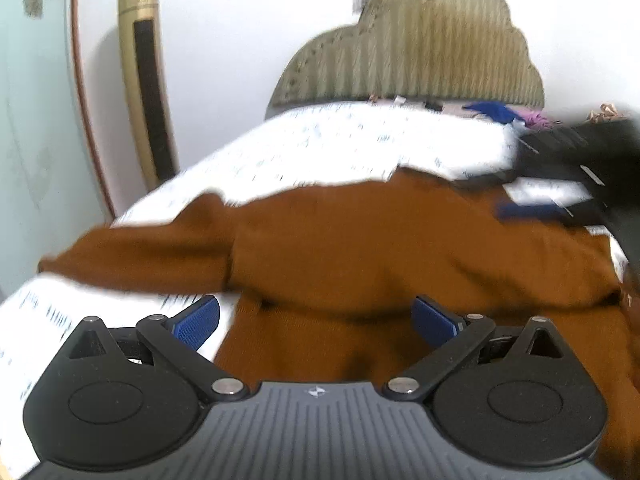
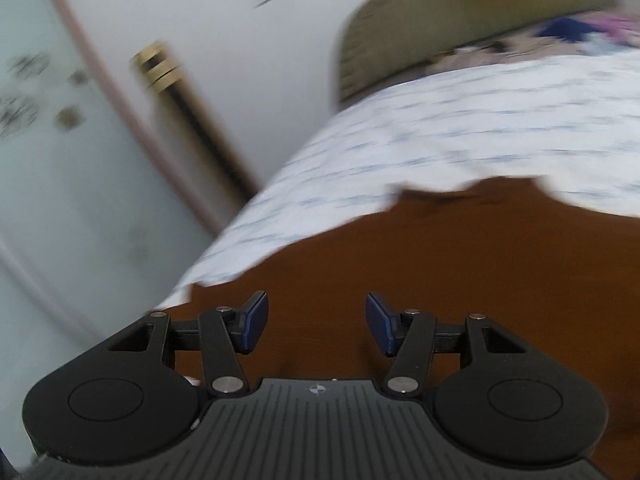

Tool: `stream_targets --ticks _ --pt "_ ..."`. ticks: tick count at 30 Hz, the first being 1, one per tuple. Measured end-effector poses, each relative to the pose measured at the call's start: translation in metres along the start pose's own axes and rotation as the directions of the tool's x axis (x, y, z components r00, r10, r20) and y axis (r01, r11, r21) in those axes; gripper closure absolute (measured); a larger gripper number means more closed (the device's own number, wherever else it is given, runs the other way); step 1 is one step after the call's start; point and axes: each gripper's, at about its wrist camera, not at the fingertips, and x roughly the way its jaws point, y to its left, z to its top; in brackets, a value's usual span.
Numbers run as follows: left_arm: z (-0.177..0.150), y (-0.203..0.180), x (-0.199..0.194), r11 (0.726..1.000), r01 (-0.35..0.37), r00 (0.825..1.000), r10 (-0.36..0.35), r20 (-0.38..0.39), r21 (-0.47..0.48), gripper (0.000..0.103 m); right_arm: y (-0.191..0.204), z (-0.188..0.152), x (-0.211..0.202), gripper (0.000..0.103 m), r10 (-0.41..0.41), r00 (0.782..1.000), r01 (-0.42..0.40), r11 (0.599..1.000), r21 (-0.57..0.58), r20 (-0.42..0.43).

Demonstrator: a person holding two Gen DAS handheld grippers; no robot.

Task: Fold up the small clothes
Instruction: 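Open the right tool to lay the sleeve on the sweater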

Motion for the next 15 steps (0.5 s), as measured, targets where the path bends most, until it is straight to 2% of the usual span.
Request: stream_targets --ticks 4,7,8,9,10,11,12,13,15 --pt "0.018 -0.023 0.027 0.999 -0.006 1.0 0.006 -0.006 0.041 0.0 -0.064 -0.005 -0.037 0.047 -0.099 0.995 0.095 0.985 0.146 0.018" --pt "0.021 -0.039 0.053 0.993 -0.062 0.997 0.066 -0.033 0.1 0.0 -0.108 -0.012 -0.053 0.048 -0.213 0.977 0.209 0.949 0.237 -0.008" --pt "0.02 -0.043 0.062 0.991 -0.075 0.995 0.081 -0.049 0.113 0.0 -0.124 -0.019 -0.057 0.052 -0.267 0.963 0.265 0.927 0.264 -0.026" --pt "0.018 -0.044 0.072 0.99 -0.08 0.993 0.089 -0.077 0.119 0.0 -0.139 -0.023 -0.061 0.062 -0.285 0.958 0.282 0.912 0.297 -0.037" --pt "0.014 -0.045 0.082 0.99 -0.066 0.991 0.08 -0.108 0.127 0.0 -0.153 -0.027 -0.065 0.085 -0.265 0.964 0.26 0.908 0.328 -0.032" --pt "0.01 -0.043 0.09 0.991 -0.057 0.99 0.072 -0.122 0.124 0.0 -0.165 -0.029 -0.07 0.103 -0.266 0.963 0.262 0.894 0.362 -0.039" --pt "0.006 -0.04 0.094 0.992 -0.053 0.992 0.065 -0.112 0.111 0.0 -0.174 -0.032 -0.073 0.103 -0.268 0.962 0.265 0.882 0.39 -0.048" --pt "0.003 -0.037 0.094 0.995 -0.046 0.994 0.056 -0.099 0.092 0.0 -0.18 -0.034 -0.075 0.103 -0.236 0.971 0.23 0.881 0.414 -0.038" --pt "0.003 -0.034 0.094 0.996 -0.036 0.993 0.044 -0.109 0.081 0.0 -0.178 -0.034 -0.077 0.103 -0.221 0.975 0.215 0.885 0.414 -0.034"
